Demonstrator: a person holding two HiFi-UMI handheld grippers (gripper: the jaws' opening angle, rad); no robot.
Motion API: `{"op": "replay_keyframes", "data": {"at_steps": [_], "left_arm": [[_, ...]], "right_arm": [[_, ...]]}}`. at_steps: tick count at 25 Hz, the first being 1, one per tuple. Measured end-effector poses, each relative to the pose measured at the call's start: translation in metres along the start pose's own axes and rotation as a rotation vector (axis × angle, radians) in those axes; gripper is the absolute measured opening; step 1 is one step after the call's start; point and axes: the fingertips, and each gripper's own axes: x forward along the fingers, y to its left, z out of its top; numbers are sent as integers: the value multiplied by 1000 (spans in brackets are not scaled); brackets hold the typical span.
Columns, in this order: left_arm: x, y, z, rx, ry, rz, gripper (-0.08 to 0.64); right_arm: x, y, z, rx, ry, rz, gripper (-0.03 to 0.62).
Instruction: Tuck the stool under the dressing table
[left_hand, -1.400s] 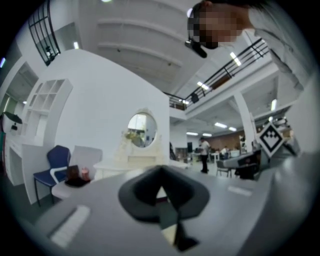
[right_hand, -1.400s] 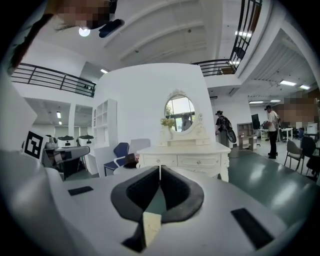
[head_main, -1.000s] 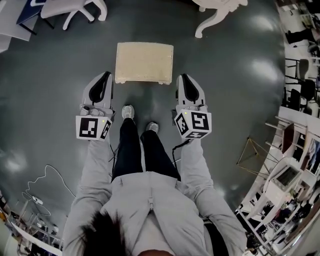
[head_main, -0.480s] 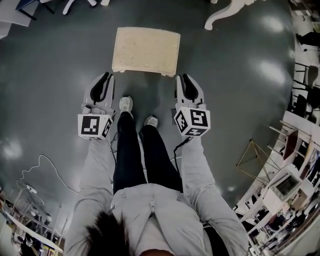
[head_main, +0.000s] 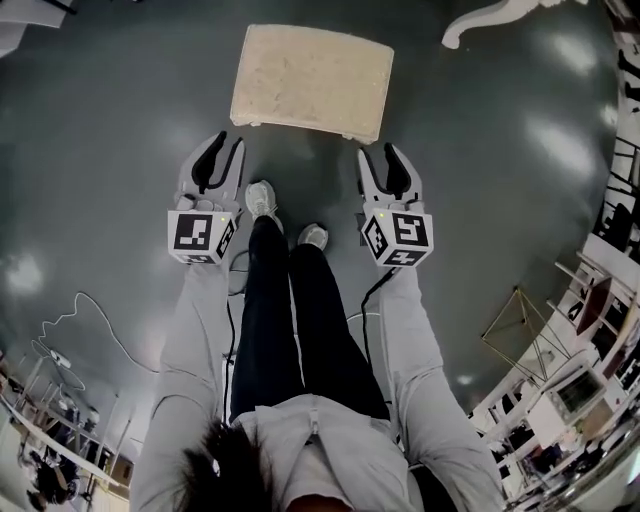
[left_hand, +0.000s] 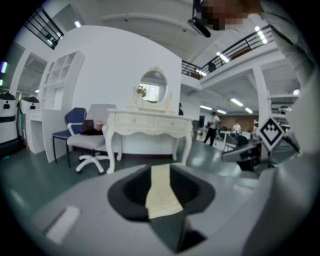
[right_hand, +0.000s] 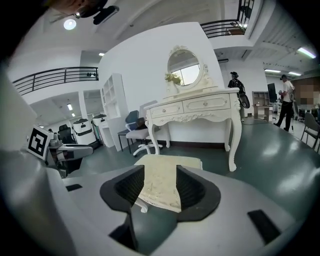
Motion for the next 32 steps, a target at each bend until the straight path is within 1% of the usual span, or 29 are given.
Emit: {"op": "replay_keyframes", "data": {"at_steps": [3, 7, 12, 15, 22, 29, 32], "left_arm": [[11, 11, -30, -9, 26, 18, 115], [27, 21, -71, 6, 86, 15, 134], [47, 35, -115, 8, 143, 2, 181], [61, 44, -133, 10, 165, -3, 211], [84, 56, -156, 36, 191, -13, 260], [98, 59, -170, 47, 229, -38, 311], [103, 57, -175, 48, 242, -54, 322]], "right_arm": [[16, -2, -26, -10, 28, 12, 222], [32, -6, -61, -18, 71, 7, 227], [53, -16, -99, 11, 103, -32, 258], [65, -30, -115, 25, 114, -79, 296], [82, -59, -138, 57, 132, -133, 328], [95, -68, -152, 55, 163, -123, 362], [100, -70, -157, 53, 174, -118, 366]]}}
